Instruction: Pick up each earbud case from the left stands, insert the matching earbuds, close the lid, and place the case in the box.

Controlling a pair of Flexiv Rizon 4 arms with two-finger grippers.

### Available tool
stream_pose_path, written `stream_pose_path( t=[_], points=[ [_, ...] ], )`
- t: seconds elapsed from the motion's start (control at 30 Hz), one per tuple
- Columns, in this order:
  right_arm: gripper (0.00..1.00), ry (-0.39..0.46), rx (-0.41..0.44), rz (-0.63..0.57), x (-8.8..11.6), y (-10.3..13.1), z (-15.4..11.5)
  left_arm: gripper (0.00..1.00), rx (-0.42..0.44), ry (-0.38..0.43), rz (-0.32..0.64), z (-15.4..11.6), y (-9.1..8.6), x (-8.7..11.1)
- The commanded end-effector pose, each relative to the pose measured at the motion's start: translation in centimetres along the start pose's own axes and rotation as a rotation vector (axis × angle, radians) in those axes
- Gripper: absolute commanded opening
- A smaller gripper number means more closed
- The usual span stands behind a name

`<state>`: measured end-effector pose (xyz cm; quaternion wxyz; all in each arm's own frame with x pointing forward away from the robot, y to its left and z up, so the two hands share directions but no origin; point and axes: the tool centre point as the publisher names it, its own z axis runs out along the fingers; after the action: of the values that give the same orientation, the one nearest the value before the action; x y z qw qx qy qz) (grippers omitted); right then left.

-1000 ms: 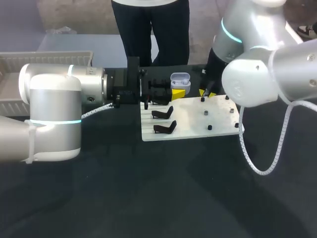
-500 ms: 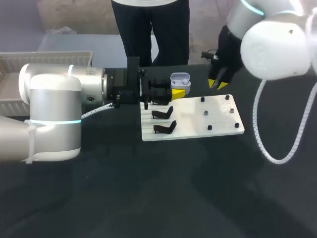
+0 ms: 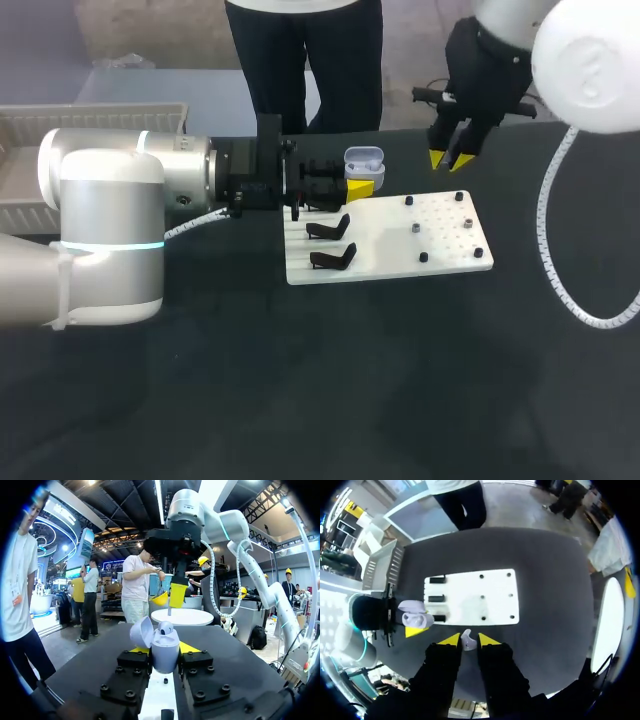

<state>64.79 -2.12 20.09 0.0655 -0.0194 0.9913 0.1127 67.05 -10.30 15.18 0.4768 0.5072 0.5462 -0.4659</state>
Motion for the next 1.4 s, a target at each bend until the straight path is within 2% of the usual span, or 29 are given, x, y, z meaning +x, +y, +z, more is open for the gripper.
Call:
stream_pose_path(
  t=[0.03,0.3,0.7,1.1,1.17,1.4],
  points=[
    [0.0,0.005,0.002,-0.03,1.8,1.2,-2.3,0.0,-0.008,-0.007,0.005,0.0,-0.2,0.1],
    [0.0,0.03,0.005,-0.144,3.2,4.6,-3.1,0.0,-0.008,-0.007,0.005,0.0,-0.2,0.1],
    [0.0,0.006,0.014,-0.3,1.7,8.8,-2.5,0.0,-0.008,-0.007,0.005,0.0,-0.2,0.1],
    [0.0,-0.01,0.036,-0.383,0.5,10.2,-1.4,0.0,-0.008,-0.007,0.005,0.0,-0.2,0.1],
    [0.0,-0.08,0.074,-0.4,0.5,10.3,-1.3,0.0,-0.008,-0.007,0.005,0.0,-0.2,0.1],
    [0.0,-0.08,0.074,-0.4,0.5,10.3,-1.3,0.0,-0.008,-0.007,0.005,0.0,-0.2,0.1]
  ],
)
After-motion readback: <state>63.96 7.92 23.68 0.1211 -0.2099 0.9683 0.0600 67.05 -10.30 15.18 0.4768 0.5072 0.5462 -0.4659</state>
